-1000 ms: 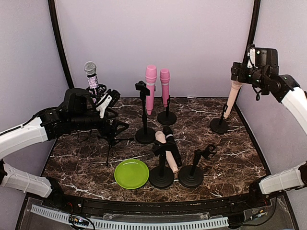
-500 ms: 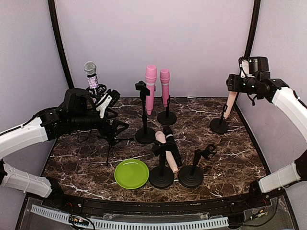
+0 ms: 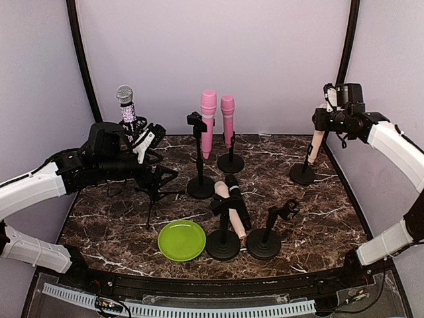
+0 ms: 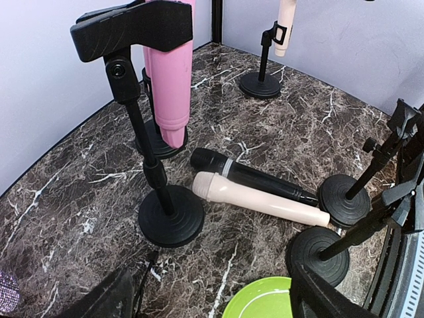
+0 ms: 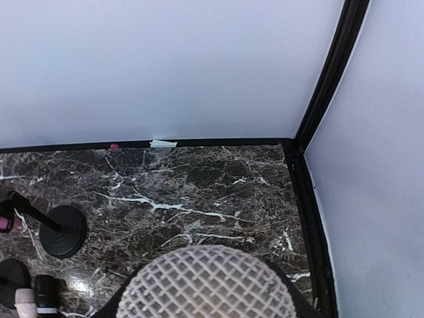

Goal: Remove the microphone from the stand
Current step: Pick up the microphone stand with the microphone from the center of the board.

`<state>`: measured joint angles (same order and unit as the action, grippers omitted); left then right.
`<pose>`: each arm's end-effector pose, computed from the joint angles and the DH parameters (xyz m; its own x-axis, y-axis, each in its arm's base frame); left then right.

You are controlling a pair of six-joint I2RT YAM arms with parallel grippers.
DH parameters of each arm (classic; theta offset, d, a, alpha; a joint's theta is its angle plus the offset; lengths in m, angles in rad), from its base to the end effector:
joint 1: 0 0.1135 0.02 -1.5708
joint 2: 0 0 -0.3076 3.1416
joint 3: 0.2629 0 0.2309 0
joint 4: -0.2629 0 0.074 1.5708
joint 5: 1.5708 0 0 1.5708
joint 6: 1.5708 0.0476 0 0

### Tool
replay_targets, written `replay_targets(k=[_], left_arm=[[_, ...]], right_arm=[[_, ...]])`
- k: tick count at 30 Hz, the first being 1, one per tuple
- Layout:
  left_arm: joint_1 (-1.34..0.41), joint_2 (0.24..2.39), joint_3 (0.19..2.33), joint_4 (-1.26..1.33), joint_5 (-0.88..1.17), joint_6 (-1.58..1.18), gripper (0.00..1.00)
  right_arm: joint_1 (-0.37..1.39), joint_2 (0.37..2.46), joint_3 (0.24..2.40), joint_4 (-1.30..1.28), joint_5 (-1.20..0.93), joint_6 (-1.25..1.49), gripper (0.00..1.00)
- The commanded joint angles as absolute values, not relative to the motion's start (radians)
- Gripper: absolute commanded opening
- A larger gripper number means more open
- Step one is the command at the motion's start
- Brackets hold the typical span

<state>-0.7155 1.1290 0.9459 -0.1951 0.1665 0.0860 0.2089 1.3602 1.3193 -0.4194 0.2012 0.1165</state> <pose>0.1692 -0.1575 0.3653 -0.2121 0.2966 -0.9312 0.7843 0.6201 0.0189 0.2847 0.0506 0.4116 -0.4349 0.0242 -0.9002 0.0227 0.9996 0.0160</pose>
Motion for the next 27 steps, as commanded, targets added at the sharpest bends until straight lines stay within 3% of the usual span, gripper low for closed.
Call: replay_targets(k=[1, 3, 7, 15, 27], left_arm=[[-0.710, 1.115, 0.925, -0.171, 0.172, 0.088, 0.84], [-0.709, 1.113, 0.923, -0.166, 0.183, 0.091, 0.84], [-0.710, 1.108, 0.914, -0.138, 0.235, 0.100, 0.84], [-0.715, 1.120, 0.914, -0.018, 0.454, 0.039, 0.81], [-0.882, 1.356, 1.117, 0.085, 0.409, 0.020, 0.80]], right_arm=[[0.210, 1.287, 1.285, -0.314, 0.102, 0.098, 0.33], [0.210, 1.259, 1.274, -0.306, 0.050, 0.089, 0.25], [0.210, 1.197, 1.246, -0.281, -0.138, 0.054, 0.19], [0.225, 1.099, 1.236, -0.261, -0.503, 0.007, 0.16], [0.410, 1.088, 1.282, -0.154, -0.643, 0.082, 0.14]])
